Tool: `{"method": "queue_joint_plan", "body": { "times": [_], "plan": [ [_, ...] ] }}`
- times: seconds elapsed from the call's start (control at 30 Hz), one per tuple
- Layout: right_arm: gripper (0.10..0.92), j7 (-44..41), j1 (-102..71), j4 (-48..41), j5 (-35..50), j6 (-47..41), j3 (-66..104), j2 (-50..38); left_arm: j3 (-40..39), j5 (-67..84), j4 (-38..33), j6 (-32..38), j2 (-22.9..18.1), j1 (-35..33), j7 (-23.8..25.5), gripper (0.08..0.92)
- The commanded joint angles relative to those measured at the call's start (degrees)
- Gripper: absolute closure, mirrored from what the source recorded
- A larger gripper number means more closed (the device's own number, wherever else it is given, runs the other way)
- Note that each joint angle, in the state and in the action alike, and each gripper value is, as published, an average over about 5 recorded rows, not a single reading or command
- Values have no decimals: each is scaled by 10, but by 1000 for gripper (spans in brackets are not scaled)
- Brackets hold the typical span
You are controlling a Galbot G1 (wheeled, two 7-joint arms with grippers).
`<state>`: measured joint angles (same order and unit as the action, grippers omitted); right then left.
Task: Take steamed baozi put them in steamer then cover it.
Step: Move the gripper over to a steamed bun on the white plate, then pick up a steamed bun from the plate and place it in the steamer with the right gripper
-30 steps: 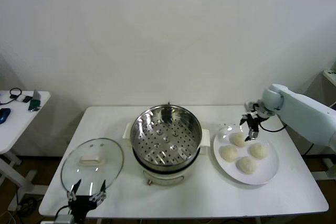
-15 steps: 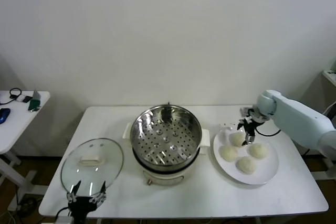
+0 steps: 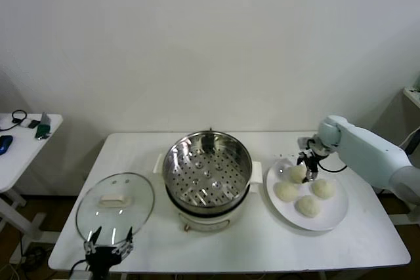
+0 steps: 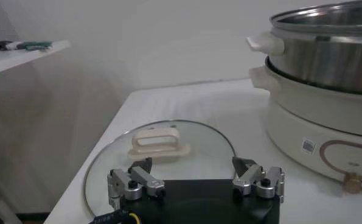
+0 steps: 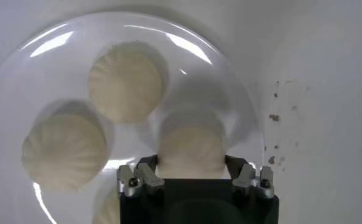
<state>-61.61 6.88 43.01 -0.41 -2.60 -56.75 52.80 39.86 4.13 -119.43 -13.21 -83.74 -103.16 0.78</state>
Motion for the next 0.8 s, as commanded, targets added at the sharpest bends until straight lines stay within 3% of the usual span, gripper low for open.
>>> {"method": "queue_joint_plan", "body": {
  "times": [0.03, 0.2, 0.4, 0.57, 0.8],
  "plan": [
    [335, 0, 6, 6, -7, 7, 1, -1, 0, 1, 1, 0, 0, 1, -1, 177],
    [338, -6, 72, 83, 32, 23, -52, -29, 1, 1, 0, 1, 2, 1, -1, 177],
    [338, -16, 292, 229, 114, 77, -205, -50, 3, 2, -5, 0, 7, 1, -1, 177],
    [338, -38, 439, 301, 160, 141, -249, -1, 2, 1, -9, -3, 9, 3, -1, 177],
    [338, -34, 475, 378, 158, 232, -249, 88, 0, 1, -9, -2, 8, 5, -1, 177]
  ]
}}
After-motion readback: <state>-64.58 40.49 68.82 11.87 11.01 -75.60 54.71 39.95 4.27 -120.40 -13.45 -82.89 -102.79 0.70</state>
